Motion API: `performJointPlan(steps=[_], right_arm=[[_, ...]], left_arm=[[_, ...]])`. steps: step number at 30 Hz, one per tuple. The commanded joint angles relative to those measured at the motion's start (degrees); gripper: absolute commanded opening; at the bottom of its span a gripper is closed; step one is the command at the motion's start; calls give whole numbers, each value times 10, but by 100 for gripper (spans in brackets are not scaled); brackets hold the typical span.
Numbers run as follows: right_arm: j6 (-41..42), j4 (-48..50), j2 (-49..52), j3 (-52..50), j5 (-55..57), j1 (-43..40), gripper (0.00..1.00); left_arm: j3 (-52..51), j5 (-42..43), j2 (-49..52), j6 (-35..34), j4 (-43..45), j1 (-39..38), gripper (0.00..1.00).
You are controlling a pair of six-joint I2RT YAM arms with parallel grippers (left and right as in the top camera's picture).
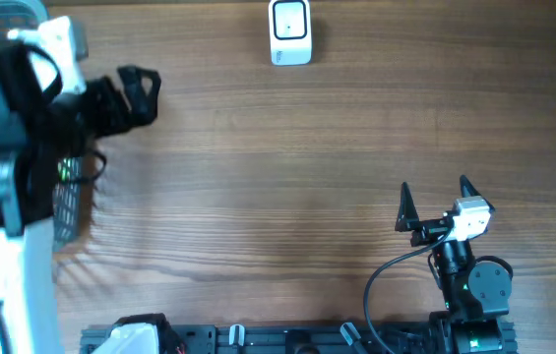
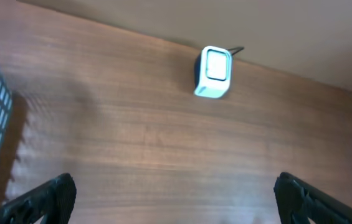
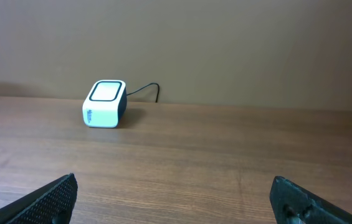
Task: Scan the item barcode
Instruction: 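Grasp the green snack bag inside the basket with the left gripper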
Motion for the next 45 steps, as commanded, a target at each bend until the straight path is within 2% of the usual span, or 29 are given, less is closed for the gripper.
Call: performJointPlan(steps=[1, 2, 3, 4, 5, 6, 7, 8, 13, 16, 26, 40, 41, 42, 43, 44, 45], right_arm=[[1, 2, -3, 0, -7, -1, 100], [2, 2, -3, 0, -7, -1, 100], [1, 2, -3, 0, -7, -1, 100], [2, 2, -3, 0, -7, -1, 100], [1, 2, -3, 0, -7, -1, 100], [1, 2, -3, 0, -7, -1, 100], [1, 2, -3, 0, -7, -1, 100], [1, 2, -3, 0, -7, -1, 100], [1, 2, -3, 0, -7, -1, 100], [1, 2, -3, 0, -7, -1, 100], [1, 2, -3, 0, -7, -1, 100], [1, 2, -3, 0, -7, -1, 100], [1, 2, -3, 0, -7, -1, 100], [1, 2, -3, 0, -7, -1, 100], [1, 2, -3, 0, -7, -1, 100], [1, 2, -3, 0, -7, -1, 100], [1, 2, -3, 0, -7, -1, 100]], left_arm=[[14, -99, 59, -42, 15, 3, 95], [14, -172, 72, -96, 16, 13, 61], [14, -215, 75, -129, 17, 26, 20], [14, -251, 76, -176, 21, 54, 9], [14, -250, 75, -187, 24, 68, 12], [14, -250, 75, -208, 28, 108, 24], [14, -250, 75, -216, 28, 134, 47], [14, -250, 79, -220, 28, 194, 100], [13, -250, 117, -250, 1, 338, 100], [6, -250, 160, -250, -26, 369, 100], [-82, -241, 306, -249, -9, 370, 100], [-285, -241, 318, -250, 201, 370, 100], [-296, -241, 318, -250, 211, 370, 93], [-302, -241, 318, -250, 220, 370, 80], [-303, -240, 318, -250, 226, 370, 56], [-303, -229, 318, -249, 232, 370, 47], [-303, -221, 318, -249, 236, 370, 43]])
